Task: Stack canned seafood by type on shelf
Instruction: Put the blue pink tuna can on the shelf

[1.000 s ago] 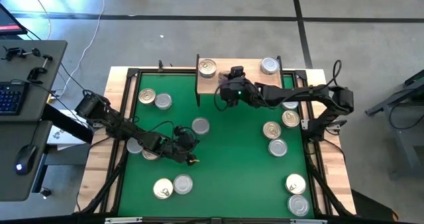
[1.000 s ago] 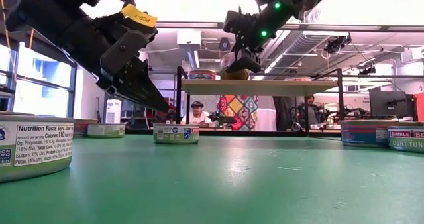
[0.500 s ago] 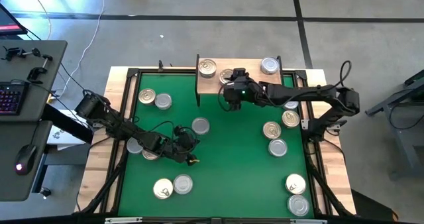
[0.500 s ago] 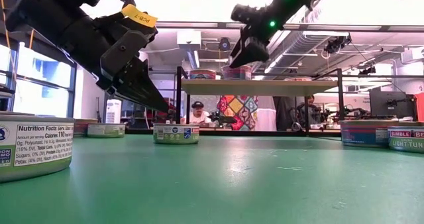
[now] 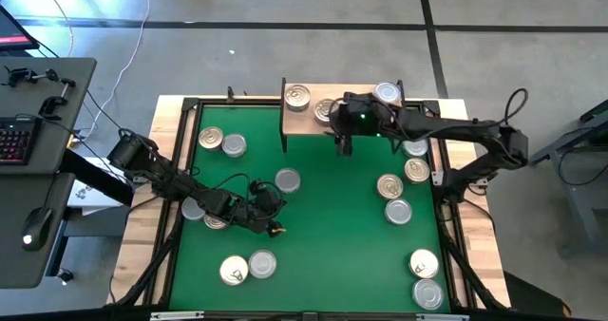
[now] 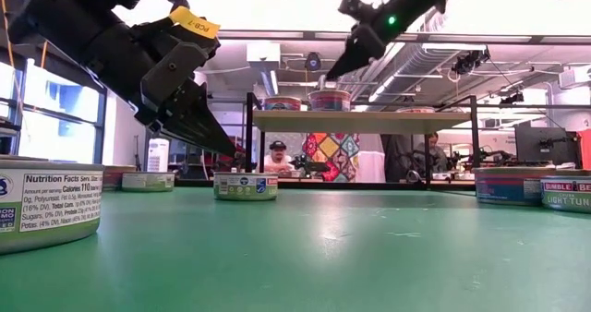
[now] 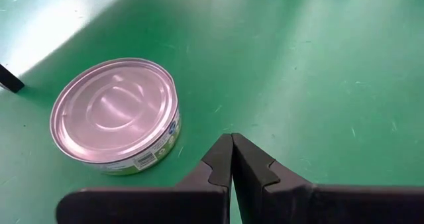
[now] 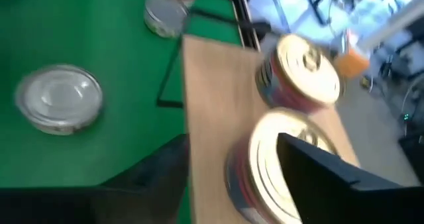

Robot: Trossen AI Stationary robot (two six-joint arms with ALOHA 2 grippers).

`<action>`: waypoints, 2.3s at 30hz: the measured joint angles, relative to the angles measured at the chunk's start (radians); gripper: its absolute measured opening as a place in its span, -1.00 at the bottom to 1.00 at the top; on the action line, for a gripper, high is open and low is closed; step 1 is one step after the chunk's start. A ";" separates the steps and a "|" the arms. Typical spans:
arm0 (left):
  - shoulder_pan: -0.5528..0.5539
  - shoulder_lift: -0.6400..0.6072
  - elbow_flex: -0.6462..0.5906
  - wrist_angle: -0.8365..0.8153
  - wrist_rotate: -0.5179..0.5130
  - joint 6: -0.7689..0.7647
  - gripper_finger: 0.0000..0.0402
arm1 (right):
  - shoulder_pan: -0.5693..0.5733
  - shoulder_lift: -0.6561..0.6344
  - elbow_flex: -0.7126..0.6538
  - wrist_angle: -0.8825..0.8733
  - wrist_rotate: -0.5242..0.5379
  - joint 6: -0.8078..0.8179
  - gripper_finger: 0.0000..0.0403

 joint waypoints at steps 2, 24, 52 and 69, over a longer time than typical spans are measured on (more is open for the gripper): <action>0.000 0.000 0.000 0.000 0.000 0.000 -1.00 | -0.016 0.022 0.000 0.005 0.000 0.016 -0.15; 0.000 0.000 0.000 0.000 0.000 0.005 -1.00 | -0.117 0.085 -0.002 0.125 0.041 -0.075 -0.98; 0.000 0.000 0.000 0.001 0.000 0.005 -1.00 | -0.121 0.031 0.000 0.025 0.082 0.020 -0.98; 0.000 0.000 0.000 0.024 0.000 0.007 -1.00 | -0.174 0.136 0.002 0.191 0.047 0.037 -0.98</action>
